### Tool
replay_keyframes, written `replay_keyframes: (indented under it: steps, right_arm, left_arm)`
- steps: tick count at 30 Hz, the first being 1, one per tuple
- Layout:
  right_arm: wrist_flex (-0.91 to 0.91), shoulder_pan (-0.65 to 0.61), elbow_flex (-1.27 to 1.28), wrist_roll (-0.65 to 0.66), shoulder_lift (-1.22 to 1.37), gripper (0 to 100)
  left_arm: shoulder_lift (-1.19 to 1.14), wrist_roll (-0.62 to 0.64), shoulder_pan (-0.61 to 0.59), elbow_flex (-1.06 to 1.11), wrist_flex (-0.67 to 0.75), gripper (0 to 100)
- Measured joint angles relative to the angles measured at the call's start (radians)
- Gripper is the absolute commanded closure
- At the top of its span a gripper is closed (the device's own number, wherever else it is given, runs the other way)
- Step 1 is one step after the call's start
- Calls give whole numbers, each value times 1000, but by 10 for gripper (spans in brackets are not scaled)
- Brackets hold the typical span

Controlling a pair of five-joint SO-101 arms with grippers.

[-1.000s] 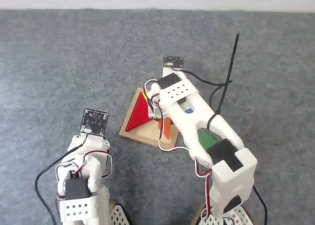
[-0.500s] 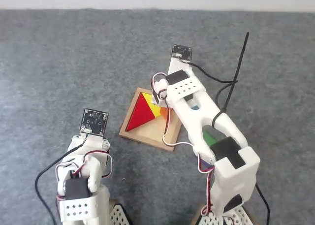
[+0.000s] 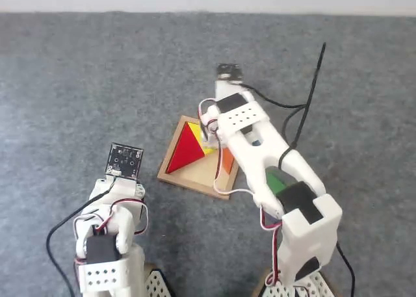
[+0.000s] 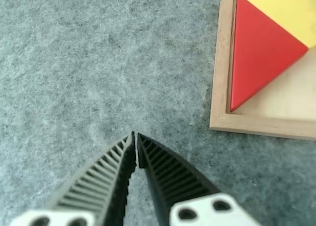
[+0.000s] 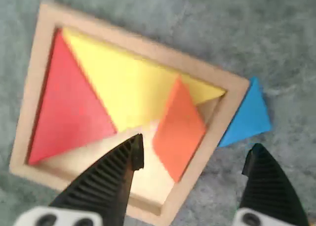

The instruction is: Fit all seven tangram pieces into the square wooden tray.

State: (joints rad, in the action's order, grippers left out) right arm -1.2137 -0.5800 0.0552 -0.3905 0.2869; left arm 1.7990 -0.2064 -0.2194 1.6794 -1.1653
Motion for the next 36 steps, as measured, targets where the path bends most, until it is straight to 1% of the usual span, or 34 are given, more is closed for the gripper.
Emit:
replay_keyframes:
  steps: [3,5,9,13,18,24,31,36]
  right_arm:
    - [-8,-34,0,54,-17,685]
    - [25,-37,0,66,-17,685]
    - [106,-21,0,69,35,685]
    - [109,25,0,69,86,685]
    - [87,69,0,69,86,685]
    - [51,72,0,98,86,685]
    - [-28,72,-2,98,86,685]
    - [-77,98,-2,101,66,685]
  left_arm:
    - [0,0,0,0,0,987]
    - [0,0,0,0,0,987]
    - [0,0,0,0,0,987]
    - [0,0,0,0,0,987]
    - [0,0,0,0,0,987]
    - [0,0,0,0,0,987]
    - [0,0,0,0,0,987]
    - [0,0,0,0,0,987]
